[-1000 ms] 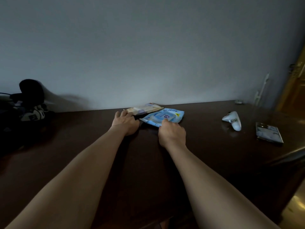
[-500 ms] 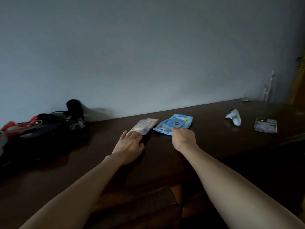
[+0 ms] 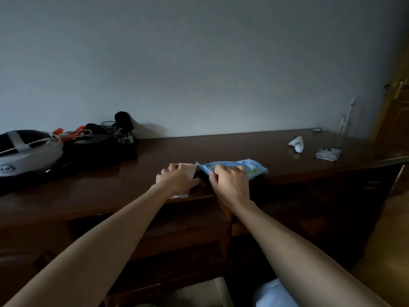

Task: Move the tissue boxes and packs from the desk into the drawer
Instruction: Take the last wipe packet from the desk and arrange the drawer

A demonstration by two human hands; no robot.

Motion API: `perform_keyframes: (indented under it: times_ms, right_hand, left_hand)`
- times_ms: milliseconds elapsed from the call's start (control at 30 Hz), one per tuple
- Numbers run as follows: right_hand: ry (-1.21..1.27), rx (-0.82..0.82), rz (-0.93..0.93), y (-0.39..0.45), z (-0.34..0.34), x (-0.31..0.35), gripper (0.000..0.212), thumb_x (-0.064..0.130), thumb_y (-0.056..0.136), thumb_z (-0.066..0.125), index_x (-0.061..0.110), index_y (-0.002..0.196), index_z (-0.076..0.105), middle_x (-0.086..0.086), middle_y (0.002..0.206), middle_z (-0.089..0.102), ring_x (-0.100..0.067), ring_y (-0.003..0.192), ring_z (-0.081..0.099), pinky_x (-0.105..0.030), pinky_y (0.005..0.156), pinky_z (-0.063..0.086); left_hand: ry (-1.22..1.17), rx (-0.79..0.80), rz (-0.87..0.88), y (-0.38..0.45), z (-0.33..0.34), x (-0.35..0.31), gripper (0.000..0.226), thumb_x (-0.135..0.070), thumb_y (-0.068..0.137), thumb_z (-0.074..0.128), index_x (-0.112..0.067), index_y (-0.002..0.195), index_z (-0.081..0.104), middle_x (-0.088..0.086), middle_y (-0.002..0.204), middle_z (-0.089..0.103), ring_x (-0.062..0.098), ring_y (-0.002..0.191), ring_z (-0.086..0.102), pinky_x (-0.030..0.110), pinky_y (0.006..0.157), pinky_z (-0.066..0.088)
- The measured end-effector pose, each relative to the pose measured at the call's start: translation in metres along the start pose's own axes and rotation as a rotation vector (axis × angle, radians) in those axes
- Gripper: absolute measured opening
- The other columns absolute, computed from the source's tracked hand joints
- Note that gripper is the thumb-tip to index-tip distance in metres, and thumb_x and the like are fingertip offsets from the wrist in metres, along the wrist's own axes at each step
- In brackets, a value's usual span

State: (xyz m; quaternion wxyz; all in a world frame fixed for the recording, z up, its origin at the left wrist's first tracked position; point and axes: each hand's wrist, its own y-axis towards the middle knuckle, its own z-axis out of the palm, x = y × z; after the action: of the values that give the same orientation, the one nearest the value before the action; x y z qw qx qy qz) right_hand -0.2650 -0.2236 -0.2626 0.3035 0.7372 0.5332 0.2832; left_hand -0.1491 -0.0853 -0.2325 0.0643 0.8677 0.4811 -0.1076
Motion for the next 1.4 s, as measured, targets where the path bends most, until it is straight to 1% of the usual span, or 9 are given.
perform_keyframes:
  times_ms: [67,167,233,433,633,800,967,1233,1400]
  right_hand:
    - [0.099,-0.071,-0.09,-0.02,-0.005,-0.006,0.033,0.048,0.095,0.058,0.017,0.082,0.062,-0.002,0.077,0.067,-0.027,0.082,0.063,-0.043,0.085,0.043]
    - [0.107,0.263,-0.096,-0.036,-0.01,-0.026,0.078,0.076,0.082,0.059,0.022,0.138,0.054,-0.003,0.145,0.054,-0.024,0.138,0.045,-0.056,0.115,0.029]
    - [-0.054,0.444,-0.085,-0.035,-0.009,-0.042,0.087,0.055,0.085,0.07,0.031,0.158,0.028,0.002,0.165,0.028,-0.022,0.155,0.021,-0.06,0.122,0.015]
    - [-0.095,0.191,-0.169,-0.051,-0.018,-0.043,0.077,-0.014,0.079,0.068,0.022,0.146,0.057,-0.005,0.149,0.056,-0.027,0.139,0.052,-0.049,0.113,0.04]
    - [0.164,-0.124,-0.28,-0.119,-0.018,-0.024,0.057,-0.015,0.084,0.052,0.013,0.13,0.071,-0.005,0.138,0.066,-0.025,0.13,0.062,-0.049,0.112,0.046]
    - [0.211,0.002,-0.555,-0.17,-0.001,-0.01,0.048,-0.011,0.091,0.056,0.018,0.123,0.075,-0.004,0.134,0.069,-0.028,0.124,0.063,-0.048,0.113,0.04]
    - [0.315,0.162,-0.688,-0.217,0.032,0.002,0.029,0.002,0.101,0.056,0.016,0.114,0.079,-0.006,0.131,0.07,-0.032,0.124,0.062,-0.049,0.112,0.041]
    - [0.544,0.478,-0.733,-0.275,0.082,0.036,0.046,-0.005,0.094,0.042,0.013,0.116,0.078,-0.008,0.138,0.066,-0.033,0.138,0.053,-0.054,0.118,0.036]
    - [0.605,0.594,-0.334,-0.297,0.116,0.035,0.049,0.009,0.09,0.051,0.005,0.138,0.059,-0.012,0.148,0.054,-0.027,0.144,0.044,-0.033,0.122,0.029]
  left_hand:
    - [-0.034,-0.082,0.049,-0.008,0.005,0.008,0.073,-0.055,0.077,0.049,-0.027,0.145,0.041,0.01,0.146,0.045,0.038,0.128,0.046,0.049,0.103,0.038]
    - [-0.161,-0.234,0.016,-0.027,0.004,0.024,0.083,-0.055,0.074,0.068,-0.028,0.147,0.041,0.012,0.145,0.042,0.04,0.127,0.045,0.046,0.101,0.041]
    - [-0.227,-0.359,0.007,-0.045,0.007,0.031,0.087,-0.05,0.071,0.075,-0.026,0.146,0.04,0.011,0.146,0.038,0.038,0.127,0.045,0.045,0.094,0.046]
    - [-0.759,-0.55,0.113,-0.113,0.045,0.023,0.101,-0.039,0.066,0.082,-0.03,0.151,0.028,0.002,0.148,0.038,0.014,0.112,0.052,0.02,0.074,0.044]
    - [-1.262,-0.435,-0.136,-0.167,0.136,0.036,0.115,-0.057,0.053,0.09,-0.038,0.148,0.027,0.001,0.137,0.058,0.013,0.113,0.064,0.033,0.092,0.052]
    - [-1.602,-0.092,-0.511,-0.175,0.195,0.064,0.115,-0.05,0.055,0.089,-0.031,0.153,0.031,0.013,0.125,0.066,0.027,0.098,0.071,0.041,0.081,0.059]
    - [-1.742,0.097,-0.556,-0.177,0.231,0.108,0.026,-0.014,0.097,0.062,-0.012,0.123,0.066,0.022,0.123,0.068,0.027,0.087,0.074,0.032,0.059,0.059]
    - [-1.741,0.397,-0.637,-0.184,0.259,0.134,0.042,-0.043,0.094,0.063,-0.004,0.105,0.076,0.021,0.11,0.072,0.034,0.091,0.071,0.04,0.084,0.054]
    - [-1.493,0.037,-0.748,-0.189,0.289,0.158,0.024,-0.014,0.084,0.08,0.004,0.097,0.071,0.022,0.09,0.076,0.024,0.064,0.075,0.028,0.051,0.057]
